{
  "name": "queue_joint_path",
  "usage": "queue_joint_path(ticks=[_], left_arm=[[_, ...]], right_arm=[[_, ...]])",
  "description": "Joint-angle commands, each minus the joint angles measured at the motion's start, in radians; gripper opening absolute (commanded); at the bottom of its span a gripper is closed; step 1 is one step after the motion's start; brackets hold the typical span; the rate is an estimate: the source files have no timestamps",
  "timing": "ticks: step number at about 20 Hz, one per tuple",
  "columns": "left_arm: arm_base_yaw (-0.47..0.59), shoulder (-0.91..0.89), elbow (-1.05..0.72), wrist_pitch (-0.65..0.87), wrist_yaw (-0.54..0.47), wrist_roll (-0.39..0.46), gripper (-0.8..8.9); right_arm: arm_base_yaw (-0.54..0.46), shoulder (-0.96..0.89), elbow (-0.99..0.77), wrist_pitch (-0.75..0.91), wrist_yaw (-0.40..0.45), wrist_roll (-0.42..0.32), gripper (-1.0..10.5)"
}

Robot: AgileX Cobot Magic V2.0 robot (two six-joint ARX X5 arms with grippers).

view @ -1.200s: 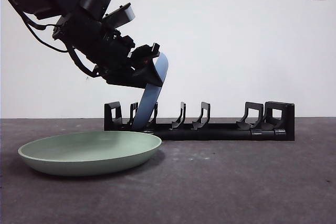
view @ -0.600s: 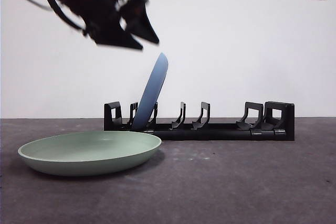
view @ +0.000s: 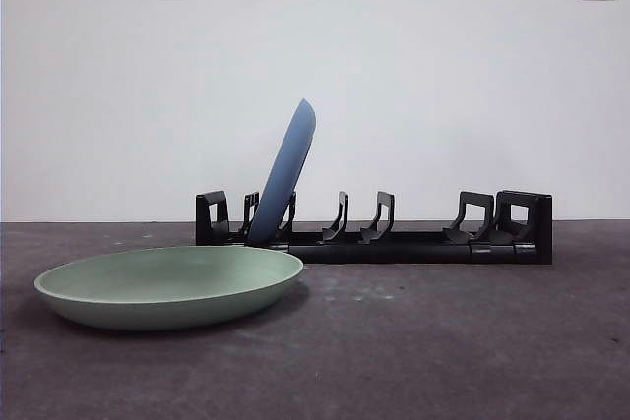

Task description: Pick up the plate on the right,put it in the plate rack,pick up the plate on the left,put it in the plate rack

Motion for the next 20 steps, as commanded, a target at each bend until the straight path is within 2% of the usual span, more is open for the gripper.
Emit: queue_joint_path(ticks=[1,5,7,10,16,20], left_arm=[[-0.002,-0.078,-0.002,-0.091,-0.001,0.068,4.13],[-0.002,-0.174,-0.002,-0.236,-0.038,0.127,4.20],[-0.003,-0.201,-0.001,-0.306,-0.081,0.154,4.92],[-0.003,-0.206,-0.001,-0.395,-0.134,0.158,5.00],[-0.002,-0.193,-0.001,-0.424,-0.139,0.178,5.00],[-0.003,-0.183,-0.001,-0.421,-0.138,0.179,5.00]], right_arm=[[0.070,0.097,-0.007,0.052,0.003,0.020,3.4],[0.187,0.277,-0.007,0.157,0.123,0.056,3.4],[0.230,0.360,-0.007,0.194,0.164,0.069,3.4],[0.271,0.470,-0.007,0.253,0.220,0.091,3.4],[0.297,0.605,-0.007,0.365,0.251,0.151,3.4],[0.298,0.636,-0.007,0.375,0.259,0.151,3.4]])
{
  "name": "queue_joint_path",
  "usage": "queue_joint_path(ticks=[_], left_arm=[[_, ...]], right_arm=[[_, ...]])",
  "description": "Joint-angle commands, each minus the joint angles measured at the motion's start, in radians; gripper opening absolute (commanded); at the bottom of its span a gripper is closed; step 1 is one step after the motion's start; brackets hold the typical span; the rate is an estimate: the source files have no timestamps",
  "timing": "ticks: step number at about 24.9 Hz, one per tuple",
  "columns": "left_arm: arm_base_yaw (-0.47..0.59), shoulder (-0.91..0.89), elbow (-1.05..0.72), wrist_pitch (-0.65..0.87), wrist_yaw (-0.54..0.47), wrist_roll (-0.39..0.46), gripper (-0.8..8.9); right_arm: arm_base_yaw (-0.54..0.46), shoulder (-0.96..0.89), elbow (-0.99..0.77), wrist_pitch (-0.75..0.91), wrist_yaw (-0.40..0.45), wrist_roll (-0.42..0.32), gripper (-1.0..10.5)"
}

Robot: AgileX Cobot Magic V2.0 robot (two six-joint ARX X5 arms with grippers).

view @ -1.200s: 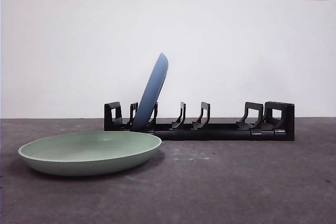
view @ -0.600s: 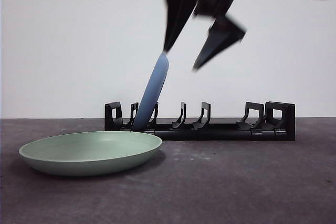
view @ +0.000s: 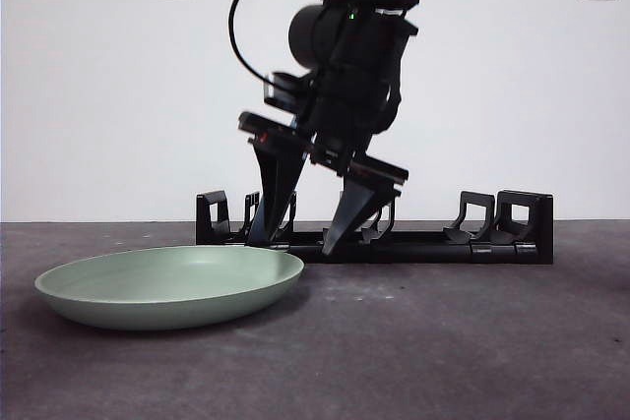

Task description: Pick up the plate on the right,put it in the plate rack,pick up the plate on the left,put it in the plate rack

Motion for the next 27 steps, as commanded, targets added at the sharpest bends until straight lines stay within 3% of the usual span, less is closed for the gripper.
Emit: queue_joint_path(ticks=[1,10,15,27], left_arm=[[-0.002,0.008,-0.001,0.008,0.002,0.011,5.00],[-0.028,0.037,-0.001,0.014,0.002,0.012,5.00],[-0.048,0.053,-0.001,0.018,0.001,0.012,5.00],[-0.098,0.067,-0.001,0.018,0.001,0.012,5.00]], right_arm=[[0.006,0.031,-0.007,0.014,0.005,0.014,3.4],[0.014,0.063,-0.007,0.057,0.008,0.041,3.4],[0.021,0.063,-0.007,0.066,0.012,0.041,2.1],[0.022,0.064,-0.008,0.066,0.010,0.065,2.1]])
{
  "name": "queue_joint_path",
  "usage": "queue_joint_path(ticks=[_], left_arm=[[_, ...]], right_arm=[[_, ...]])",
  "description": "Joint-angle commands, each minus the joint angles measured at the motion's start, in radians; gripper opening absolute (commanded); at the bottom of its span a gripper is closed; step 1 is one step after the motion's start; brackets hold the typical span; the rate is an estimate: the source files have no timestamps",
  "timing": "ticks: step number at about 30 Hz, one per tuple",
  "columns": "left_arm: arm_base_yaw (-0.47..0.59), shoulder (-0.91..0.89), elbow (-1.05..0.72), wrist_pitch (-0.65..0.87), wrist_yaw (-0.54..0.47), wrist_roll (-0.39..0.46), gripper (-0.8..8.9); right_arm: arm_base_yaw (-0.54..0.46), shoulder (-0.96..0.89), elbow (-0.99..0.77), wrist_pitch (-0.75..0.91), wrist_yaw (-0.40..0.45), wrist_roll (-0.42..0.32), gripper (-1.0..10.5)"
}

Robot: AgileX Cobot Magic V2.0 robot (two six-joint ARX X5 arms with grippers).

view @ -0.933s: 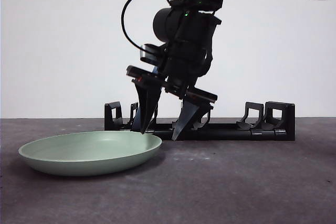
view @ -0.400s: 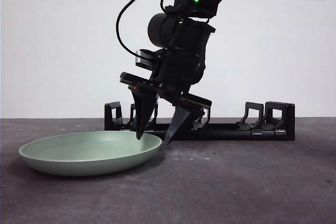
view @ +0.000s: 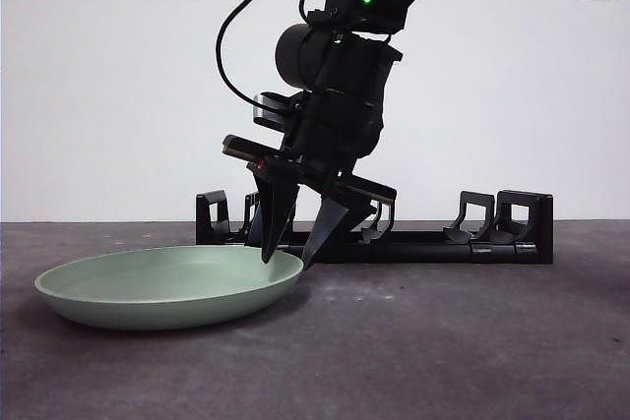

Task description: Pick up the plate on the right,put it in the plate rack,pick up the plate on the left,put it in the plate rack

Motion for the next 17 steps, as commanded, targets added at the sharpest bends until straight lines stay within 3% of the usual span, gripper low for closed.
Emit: queue_joint_path(ticks=[1,4,7,14,17], left_arm=[[-0.009,-0.003,-0.001,0.007,0.004,0.012,5.00],[-0.014,-0.003,-0.001,0.007,0.004,0.012,5.00],[-0.016,-0.003,-0.001,0.007,0.004,0.012,5.00],[-0.030,-0.003,-0.001,0.006,0.004,0.012,5.00],[-0.036,-0.003,-0.001,0.006,0.004,0.012,5.00]], right_arm=[[0.003,0.021,-0.008,0.004,0.000,0.016,2.1],[0.005,0.021,-0.008,0.004,0.001,0.025,2.1],[0.008,0.021,-0.009,0.002,0.000,0.039,1.2],[0.009,0.021,-0.018,0.002,0.001,0.056,1.1],[0.009,0.021,-0.035,0.012,0.002,0.062,0.2]])
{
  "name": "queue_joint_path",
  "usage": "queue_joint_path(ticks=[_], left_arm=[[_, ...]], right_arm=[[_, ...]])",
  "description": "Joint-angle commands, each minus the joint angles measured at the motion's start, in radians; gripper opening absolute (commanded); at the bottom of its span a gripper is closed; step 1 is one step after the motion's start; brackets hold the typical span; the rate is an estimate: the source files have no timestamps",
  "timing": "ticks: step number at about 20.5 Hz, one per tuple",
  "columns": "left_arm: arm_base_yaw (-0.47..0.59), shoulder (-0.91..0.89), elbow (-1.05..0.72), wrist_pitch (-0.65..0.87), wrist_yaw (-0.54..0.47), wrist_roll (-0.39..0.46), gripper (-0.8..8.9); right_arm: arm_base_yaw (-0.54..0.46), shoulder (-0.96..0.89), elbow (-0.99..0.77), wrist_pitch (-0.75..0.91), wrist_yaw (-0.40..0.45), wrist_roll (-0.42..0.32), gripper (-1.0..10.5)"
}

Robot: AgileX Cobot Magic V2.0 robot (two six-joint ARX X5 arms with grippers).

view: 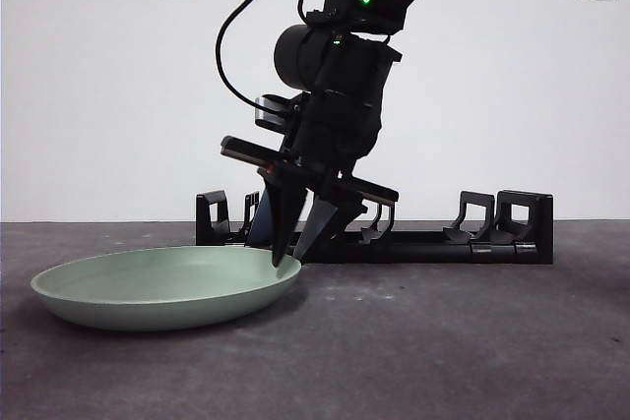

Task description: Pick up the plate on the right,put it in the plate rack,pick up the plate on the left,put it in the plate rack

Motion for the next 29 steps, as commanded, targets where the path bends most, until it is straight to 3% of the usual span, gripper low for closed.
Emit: queue_joint_path(ticks=[1,12,17,22,24,28,29], left_arm=[[-0.009,-0.003,-0.001,0.007,0.004,0.012,5.00],[-0.047,0.001,-0.001,-0.005,0.003,0.016,5.00],[-0.129,0.018,-0.001,-0.028,-0.047,0.088,5.00],[-0.272,0.095,-0.001,-0.027,-0.177,0.169,5.00],[-0.353,0.144,-0.001,-0.016,-0.268,0.208,5.00],[-0.488,0.247,-0.001,0.087,-0.542,0.266,5.00],[-0.500,0.267,-0.001,0.110,-0.567,0.277,5.00]], right_arm=[[0.005,0.021,-0.034,0.014,-0.002,0.021,0.2],[0.003,-0.002,-0.077,0.018,-0.002,0.027,-0.1],[-0.011,-0.156,-0.018,-0.083,-0.019,-0.013,-0.1],[-0.018,-0.361,0.010,-0.195,-0.032,-0.040,-0.1],[-0.033,-0.422,0.010,-0.242,-0.059,-0.043,-0.1],[-0.037,-0.494,0.010,-0.336,-0.071,-0.059,-0.1],[-0.037,-0.502,0.010,-0.349,-0.071,-0.061,-0.1]])
